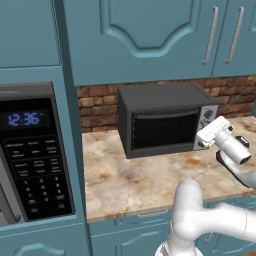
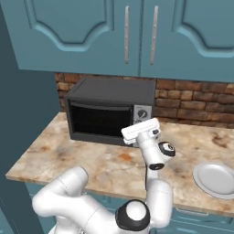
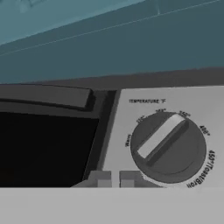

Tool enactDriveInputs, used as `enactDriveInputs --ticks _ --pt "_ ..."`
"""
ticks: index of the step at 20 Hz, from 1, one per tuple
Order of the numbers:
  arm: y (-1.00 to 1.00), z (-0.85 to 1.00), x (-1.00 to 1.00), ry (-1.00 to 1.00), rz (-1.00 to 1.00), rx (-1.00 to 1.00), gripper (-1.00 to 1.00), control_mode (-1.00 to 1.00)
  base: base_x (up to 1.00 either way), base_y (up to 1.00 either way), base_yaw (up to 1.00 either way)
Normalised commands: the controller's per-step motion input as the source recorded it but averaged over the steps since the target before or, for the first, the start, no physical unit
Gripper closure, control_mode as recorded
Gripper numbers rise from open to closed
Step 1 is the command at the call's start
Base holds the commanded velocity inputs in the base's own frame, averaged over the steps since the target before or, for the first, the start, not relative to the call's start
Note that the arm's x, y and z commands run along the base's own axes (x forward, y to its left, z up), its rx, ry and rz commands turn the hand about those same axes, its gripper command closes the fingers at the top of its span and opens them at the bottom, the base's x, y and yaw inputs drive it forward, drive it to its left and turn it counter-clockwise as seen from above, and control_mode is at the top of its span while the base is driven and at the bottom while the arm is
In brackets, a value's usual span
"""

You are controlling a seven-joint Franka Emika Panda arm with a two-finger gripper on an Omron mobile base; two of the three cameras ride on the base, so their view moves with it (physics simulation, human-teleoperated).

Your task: Pull the toaster oven rack outwards. Pick up the baguette from the plate and place it on the toaster oven rack. Close the toaster oven door fully and set the temperature to the lowest setting.

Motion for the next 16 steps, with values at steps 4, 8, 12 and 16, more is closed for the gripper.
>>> enactDriveInputs --ticks 4,8,12,16 --pt "-0.01 0.0 0.99 -0.47 0.18 -0.73 1.0 -1.0 0.0 0.0 0.0" --pt "-0.11 0.0 1.0 -0.41 0.16 -0.75 1.0 -1.0 0.0 0.0 0.0" --pt "-0.14 0.0 1.0 -0.28 0.14 -0.82 1.0 -1.0 0.0 0.0 0.0" --pt "-0.47 0.0 1.0 0.0 0.05 -0.88 1.0 -1.0 0.0 0.0 0.0"
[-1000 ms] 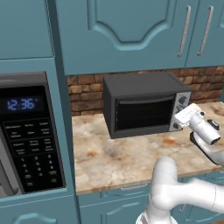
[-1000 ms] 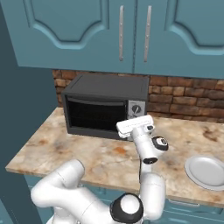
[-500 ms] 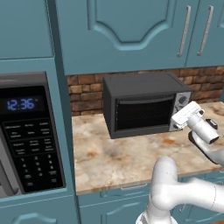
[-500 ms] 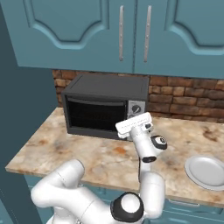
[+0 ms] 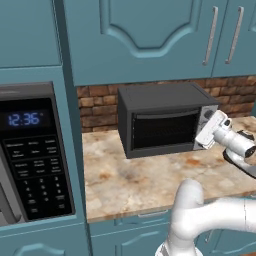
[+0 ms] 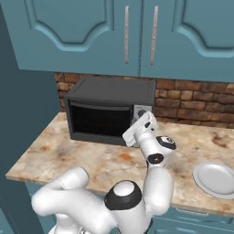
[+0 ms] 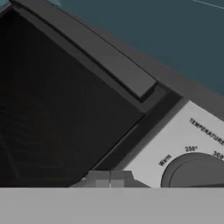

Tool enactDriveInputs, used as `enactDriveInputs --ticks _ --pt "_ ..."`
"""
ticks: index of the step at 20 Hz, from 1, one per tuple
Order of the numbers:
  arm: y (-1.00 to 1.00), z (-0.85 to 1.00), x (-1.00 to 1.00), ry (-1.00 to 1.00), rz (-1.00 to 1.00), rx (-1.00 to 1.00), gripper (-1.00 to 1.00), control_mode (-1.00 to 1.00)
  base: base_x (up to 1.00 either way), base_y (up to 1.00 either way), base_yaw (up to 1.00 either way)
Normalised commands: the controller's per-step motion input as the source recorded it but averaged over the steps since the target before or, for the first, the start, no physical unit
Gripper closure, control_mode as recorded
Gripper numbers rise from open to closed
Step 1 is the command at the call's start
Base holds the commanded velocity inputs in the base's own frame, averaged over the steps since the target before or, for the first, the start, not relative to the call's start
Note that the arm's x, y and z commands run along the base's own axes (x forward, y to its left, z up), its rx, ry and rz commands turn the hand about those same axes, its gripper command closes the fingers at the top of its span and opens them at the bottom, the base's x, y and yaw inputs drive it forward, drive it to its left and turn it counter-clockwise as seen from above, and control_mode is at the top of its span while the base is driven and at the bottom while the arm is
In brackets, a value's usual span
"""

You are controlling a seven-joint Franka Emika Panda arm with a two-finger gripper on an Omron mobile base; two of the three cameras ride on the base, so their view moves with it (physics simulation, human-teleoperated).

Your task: Pull the toaster oven rack outwards. Pick up the baguette from the plate and place it on the toaster oven rack. Close the toaster oven door fully and set the temperature to the lowest setting.

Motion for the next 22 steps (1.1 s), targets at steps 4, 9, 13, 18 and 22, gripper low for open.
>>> enactDriveInputs --ticks 4,9,13,18,22 --pt "-0.97 0.0 1.0 0.19 0.0 -0.7 1.0 -1.0 0.0 0.0 0.0" --pt "-1.0 0.01 1.0 0.3 0.0 -0.59 1.0 -1.0 0.0 0.0 0.0" --pt "-0.74 0.25 1.0 0.21 0.0 -0.34 1.0 -1.0 0.0 0.0 0.0" --pt "-0.23 0.34 1.0 0.08 0.01 -0.35 1.0 -1.0 0.0 0.0 0.0" --pt "-0.03 0.25 1.0 0.09 0.04 -0.47 1.0 -1.0 0.0 0.0 0.0"
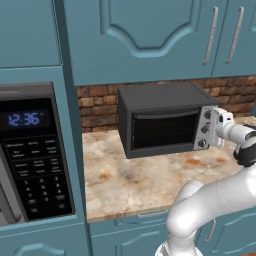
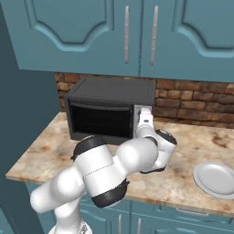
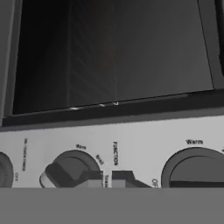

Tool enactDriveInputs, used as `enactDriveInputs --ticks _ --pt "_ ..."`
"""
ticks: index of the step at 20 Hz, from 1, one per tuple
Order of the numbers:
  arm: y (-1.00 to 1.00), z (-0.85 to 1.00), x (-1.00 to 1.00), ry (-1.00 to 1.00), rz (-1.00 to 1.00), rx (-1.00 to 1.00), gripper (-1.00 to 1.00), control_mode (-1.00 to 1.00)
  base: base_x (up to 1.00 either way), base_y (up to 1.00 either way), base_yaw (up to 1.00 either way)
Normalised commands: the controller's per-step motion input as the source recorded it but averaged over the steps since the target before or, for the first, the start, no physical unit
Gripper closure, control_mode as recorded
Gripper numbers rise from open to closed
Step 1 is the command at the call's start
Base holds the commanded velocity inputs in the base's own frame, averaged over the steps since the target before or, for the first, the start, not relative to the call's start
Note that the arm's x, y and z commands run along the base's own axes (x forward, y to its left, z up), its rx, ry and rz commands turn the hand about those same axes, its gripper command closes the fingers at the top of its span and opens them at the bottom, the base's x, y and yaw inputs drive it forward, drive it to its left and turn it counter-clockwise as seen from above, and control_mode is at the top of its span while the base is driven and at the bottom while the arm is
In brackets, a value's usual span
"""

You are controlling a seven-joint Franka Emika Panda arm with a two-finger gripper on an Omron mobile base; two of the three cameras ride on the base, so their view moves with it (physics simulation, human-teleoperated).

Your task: Pull the toaster oven rack outwards. Pick up the baguette from the plate and place it on the toaster oven rack. Close the toaster oven door fully and set the temperature to the lowest setting.

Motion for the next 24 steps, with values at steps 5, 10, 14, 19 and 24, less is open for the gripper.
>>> enactDriveInputs --ticks 5,10,14,19,24 --pt "0.0 0.14 1.0 0.12 0.02 -0.7 1.0 -1.0 0.0 0.0 0.0" --pt "0.0 0.05 1.0 0.24 0.0 -0.96 1.0 -1.0 0.0 0.0 0.0" --pt "-0.06 0.0 1.0 0.34 -0.01 -1.0 1.0 -1.0 0.0 0.0 0.0" --pt "-0.04 0.0 1.0 0.34 -0.01 -1.0 1.0 -1.0 0.0 0.0 0.0" --pt "0.0 -0.08 1.0 0.19 0.0 -0.97 1.0 -1.0 0.0 0.0 0.0"
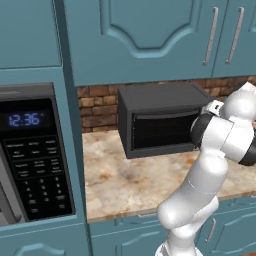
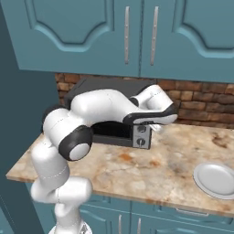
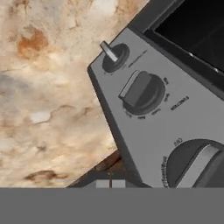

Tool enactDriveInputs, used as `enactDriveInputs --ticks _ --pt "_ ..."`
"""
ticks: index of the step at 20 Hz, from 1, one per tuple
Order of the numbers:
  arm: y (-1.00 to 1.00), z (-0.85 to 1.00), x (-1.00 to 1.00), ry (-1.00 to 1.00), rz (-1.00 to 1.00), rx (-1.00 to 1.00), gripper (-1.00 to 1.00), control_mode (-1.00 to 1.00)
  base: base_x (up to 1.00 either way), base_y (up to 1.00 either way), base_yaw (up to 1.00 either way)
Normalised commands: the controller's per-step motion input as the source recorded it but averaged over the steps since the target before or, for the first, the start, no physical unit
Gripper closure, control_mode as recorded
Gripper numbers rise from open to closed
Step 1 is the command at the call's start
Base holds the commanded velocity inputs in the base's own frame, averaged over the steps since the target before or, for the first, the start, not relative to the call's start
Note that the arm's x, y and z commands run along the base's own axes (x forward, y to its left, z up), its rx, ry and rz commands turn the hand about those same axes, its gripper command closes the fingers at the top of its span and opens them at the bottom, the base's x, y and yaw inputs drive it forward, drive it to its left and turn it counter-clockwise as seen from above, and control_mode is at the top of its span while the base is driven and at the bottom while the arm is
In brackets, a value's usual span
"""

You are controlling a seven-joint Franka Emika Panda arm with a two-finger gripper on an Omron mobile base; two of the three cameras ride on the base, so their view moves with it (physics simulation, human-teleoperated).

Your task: Pull the toaster oven rack outwards. Pick up the baguette from the plate and place it on the toaster oven rack. Close the toaster oven door fully and set the temperature to the lowest setting.

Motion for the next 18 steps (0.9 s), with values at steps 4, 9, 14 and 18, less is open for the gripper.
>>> enactDriveInputs --ticks 4,9,14,18 --pt "0.0 -0.32 1.0 0.03 0.06 -0.9 1.0 -1.0 0.0 0.0 0.0" --pt "0.03 -0.47 1.0 0.0 0.11 -0.87 1.0 -1.0 0.0 0.0 0.0" --pt "0.3 -0.55 1.0 -0.06 0.14 -0.86 1.0 -1.0 0.0 0.0 0.0" --pt "0.47 -0.41 0.91 -0.27 0.24 -0.81 1.0 -1.0 0.0 0.0 0.0"
